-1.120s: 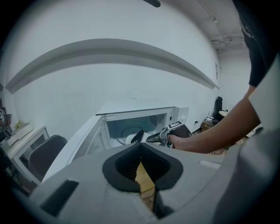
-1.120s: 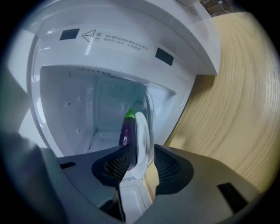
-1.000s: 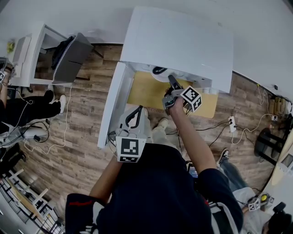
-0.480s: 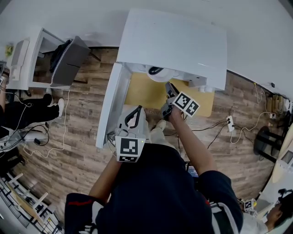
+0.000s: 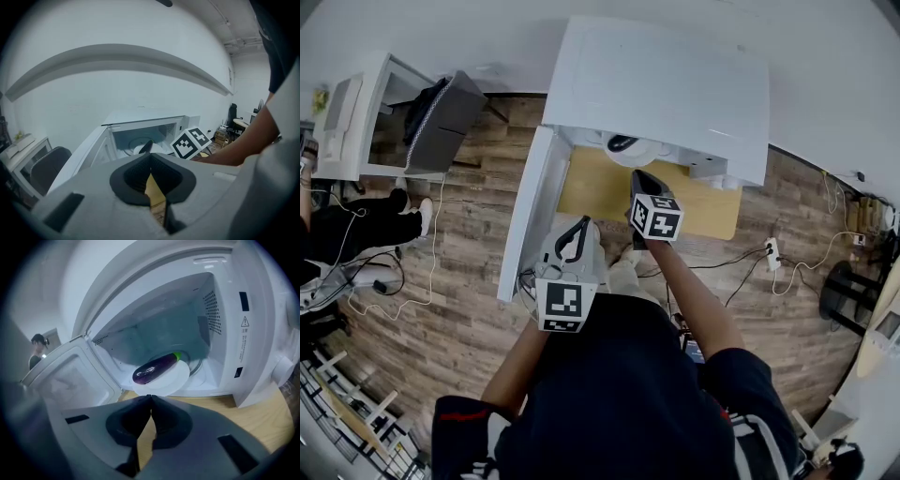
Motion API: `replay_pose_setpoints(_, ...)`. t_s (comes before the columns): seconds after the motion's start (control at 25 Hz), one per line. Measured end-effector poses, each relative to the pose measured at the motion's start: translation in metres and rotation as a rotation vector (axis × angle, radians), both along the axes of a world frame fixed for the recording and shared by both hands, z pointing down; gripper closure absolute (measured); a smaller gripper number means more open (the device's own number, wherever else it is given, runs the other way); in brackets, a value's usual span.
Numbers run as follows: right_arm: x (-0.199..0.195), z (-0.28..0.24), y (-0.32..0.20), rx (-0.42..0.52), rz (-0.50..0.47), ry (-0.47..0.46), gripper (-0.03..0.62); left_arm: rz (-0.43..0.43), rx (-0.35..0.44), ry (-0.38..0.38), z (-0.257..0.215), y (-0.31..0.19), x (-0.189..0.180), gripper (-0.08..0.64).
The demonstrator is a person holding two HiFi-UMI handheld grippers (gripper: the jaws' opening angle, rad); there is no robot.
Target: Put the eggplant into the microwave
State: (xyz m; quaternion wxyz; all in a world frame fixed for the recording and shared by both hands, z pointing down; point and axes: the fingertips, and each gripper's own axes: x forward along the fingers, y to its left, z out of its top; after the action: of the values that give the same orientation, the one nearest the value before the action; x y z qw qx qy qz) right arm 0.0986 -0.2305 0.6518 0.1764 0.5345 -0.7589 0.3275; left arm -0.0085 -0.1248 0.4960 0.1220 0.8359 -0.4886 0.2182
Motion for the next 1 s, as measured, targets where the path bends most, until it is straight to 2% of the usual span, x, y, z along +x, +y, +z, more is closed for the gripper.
replay_pose_setpoints(0.24,-0.008,0.011,-0.001,-0.030,-0.026,0.048,0.580,-0.009,-0.007,0.001,0.003,-0.001,-0.007,0.545)
replay_pose_setpoints(1.0,-0.015,0.019,-0.023,-0.037,-0.017,0.042,0.580,-0.022,-0.032,-0.005,0.011,-0.006,-0.015,0.545)
